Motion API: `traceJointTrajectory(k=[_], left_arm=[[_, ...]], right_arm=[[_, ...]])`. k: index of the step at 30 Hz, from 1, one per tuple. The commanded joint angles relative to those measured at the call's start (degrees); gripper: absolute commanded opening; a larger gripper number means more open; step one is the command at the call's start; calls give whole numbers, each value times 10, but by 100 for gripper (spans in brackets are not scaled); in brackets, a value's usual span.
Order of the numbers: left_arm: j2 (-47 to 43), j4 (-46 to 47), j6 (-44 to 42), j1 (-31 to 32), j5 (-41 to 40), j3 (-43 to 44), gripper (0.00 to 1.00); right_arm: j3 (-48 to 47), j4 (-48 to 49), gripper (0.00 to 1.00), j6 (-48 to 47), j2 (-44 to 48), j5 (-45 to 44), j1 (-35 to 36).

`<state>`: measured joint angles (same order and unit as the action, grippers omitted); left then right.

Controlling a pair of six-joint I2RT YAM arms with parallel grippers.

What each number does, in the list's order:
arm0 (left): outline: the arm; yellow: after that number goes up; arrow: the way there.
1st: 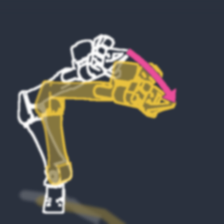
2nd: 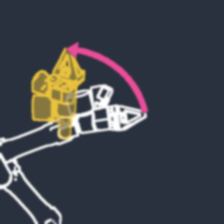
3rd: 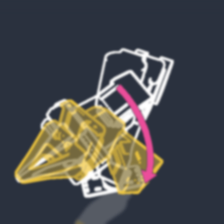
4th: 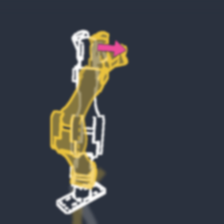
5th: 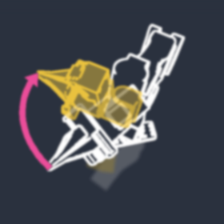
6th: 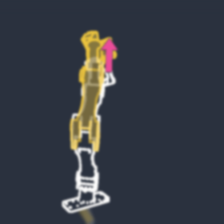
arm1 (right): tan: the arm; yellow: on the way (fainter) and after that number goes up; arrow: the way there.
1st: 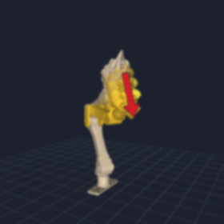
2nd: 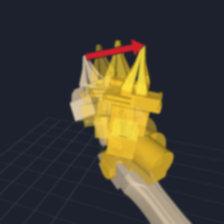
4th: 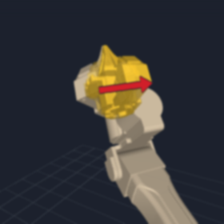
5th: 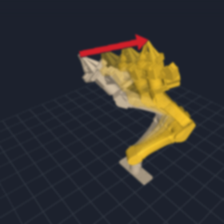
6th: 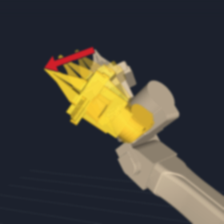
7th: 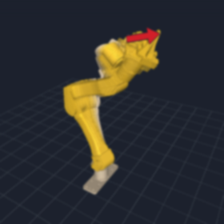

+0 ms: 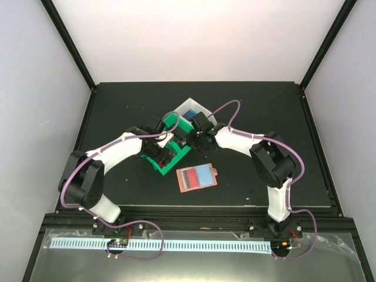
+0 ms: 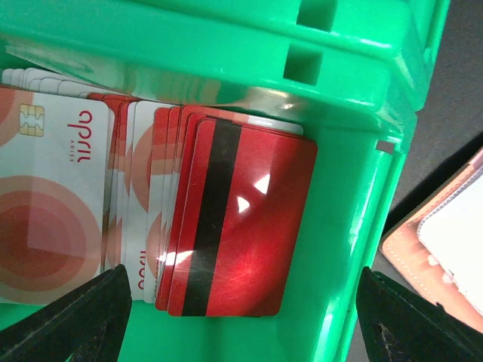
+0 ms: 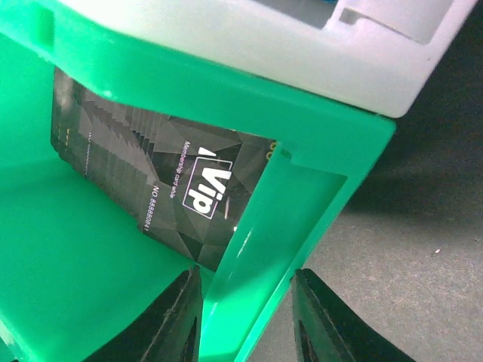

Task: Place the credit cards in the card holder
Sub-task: Pick up the credit card from the storage box.

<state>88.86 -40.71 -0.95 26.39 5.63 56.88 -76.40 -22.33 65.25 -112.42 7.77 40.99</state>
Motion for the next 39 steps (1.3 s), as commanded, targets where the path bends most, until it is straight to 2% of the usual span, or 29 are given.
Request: traceJointTrajectory(k=[1, 8, 16, 25, 29, 32, 39], left_arm=[[19, -5, -16, 5, -15, 24, 86], [59, -5, -18, 6, -2, 51, 90], [100, -12, -25, 14, -11, 59, 87], [137, -29, -22, 14, -11, 70, 89], [133, -24, -43, 14, 14, 64, 91], [121, -22, -61, 15, 30, 58, 87], [62, 18, -86, 15, 15, 5, 86]], right_arm=[[4, 14, 34, 12, -14, 4, -3], [9, 5, 27, 22, -24, 5, -3], [4, 7, 27, 17, -31, 8, -3], [-4, 4, 27, 10, -34, 11, -3], [-5, 10, 27, 1, -29, 9, -4], [-7, 10, 27, -3, -28, 9, -4], [-7, 8, 27, -15, -27, 13, -10]])
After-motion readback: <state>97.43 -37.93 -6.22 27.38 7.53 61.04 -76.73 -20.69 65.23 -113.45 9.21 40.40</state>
